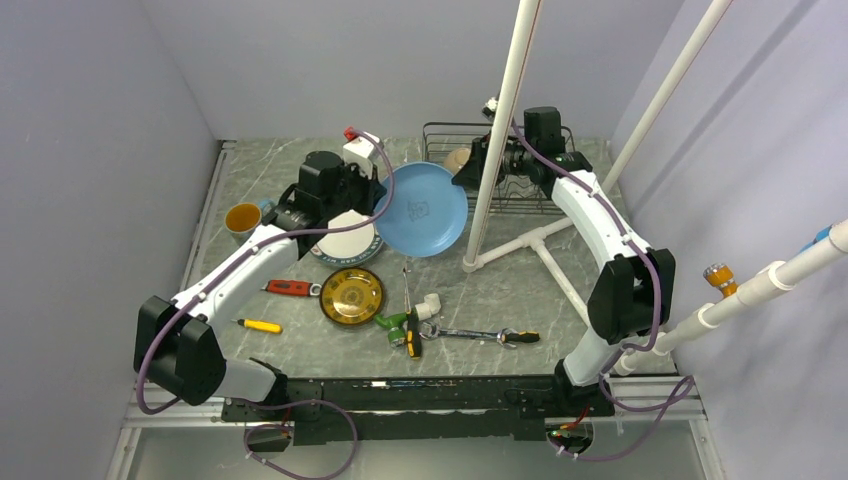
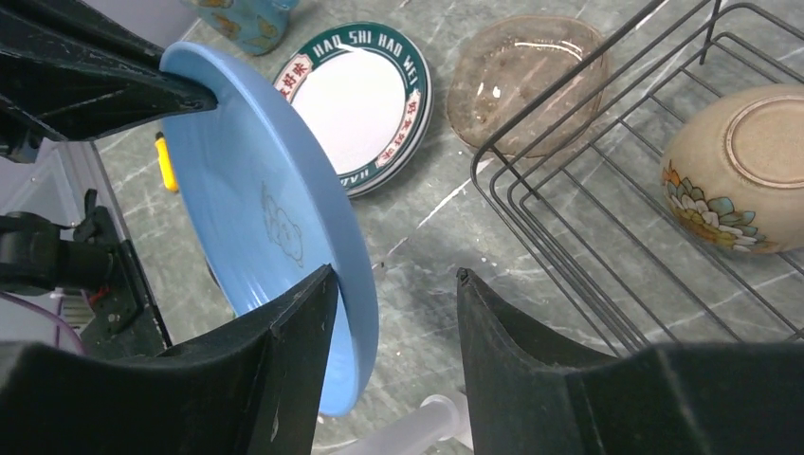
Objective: Load the mixed dishes into the dish rack
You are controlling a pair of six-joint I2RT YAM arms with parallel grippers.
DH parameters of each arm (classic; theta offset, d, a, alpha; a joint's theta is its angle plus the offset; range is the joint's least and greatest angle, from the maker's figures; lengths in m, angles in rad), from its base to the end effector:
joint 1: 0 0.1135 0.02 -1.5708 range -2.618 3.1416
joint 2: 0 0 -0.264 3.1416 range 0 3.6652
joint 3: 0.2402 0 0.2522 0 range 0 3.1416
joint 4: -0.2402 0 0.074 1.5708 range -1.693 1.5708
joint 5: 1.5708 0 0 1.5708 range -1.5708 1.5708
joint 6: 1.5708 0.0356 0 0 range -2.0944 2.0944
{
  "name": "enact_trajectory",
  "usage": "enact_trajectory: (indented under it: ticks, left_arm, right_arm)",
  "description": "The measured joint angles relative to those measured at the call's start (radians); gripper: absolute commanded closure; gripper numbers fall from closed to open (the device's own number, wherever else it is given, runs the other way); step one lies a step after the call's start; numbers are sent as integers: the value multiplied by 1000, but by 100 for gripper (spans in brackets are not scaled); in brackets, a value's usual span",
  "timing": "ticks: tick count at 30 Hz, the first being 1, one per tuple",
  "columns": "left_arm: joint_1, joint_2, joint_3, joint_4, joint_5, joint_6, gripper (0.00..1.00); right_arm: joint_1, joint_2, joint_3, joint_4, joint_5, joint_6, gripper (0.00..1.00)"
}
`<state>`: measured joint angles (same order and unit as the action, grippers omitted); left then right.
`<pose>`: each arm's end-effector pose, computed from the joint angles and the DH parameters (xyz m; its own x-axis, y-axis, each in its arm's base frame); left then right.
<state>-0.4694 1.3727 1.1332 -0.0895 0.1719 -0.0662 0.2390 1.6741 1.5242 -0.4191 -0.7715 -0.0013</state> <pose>0.2857 -0.1518 0.3373 -0.3265 0.0926 -0.9406 0.5697 0.8134 -0.1177 0.3655 0.1146 0.3452 -0.5225 -0.1283 -0.8429 -0.7410 0.5573 0.3746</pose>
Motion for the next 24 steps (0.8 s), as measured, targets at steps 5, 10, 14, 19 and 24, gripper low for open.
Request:
enact_trajectory:
  ticks: [5,10,14,19,24]
  left_arm:
    - [-8,6,0,-5,0,3,100]
    - [-10,34,21,-26,3,3,100]
    - [-13,39,26,-37,7,3,100]
    - [-16,47,37,-53,-14,10,85]
    - [-22,56,74,-106,-95,-23,34]
  right_arm:
    - [4,2,-39,28,4,-19,47]
    - [45,24,-64,30,5,-87,46]
    - [79,36,-69,32,5,-126,80]
    - [80,51,-68,38,-7,-136,100]
    - [80,72,-45,50,50,-124,100]
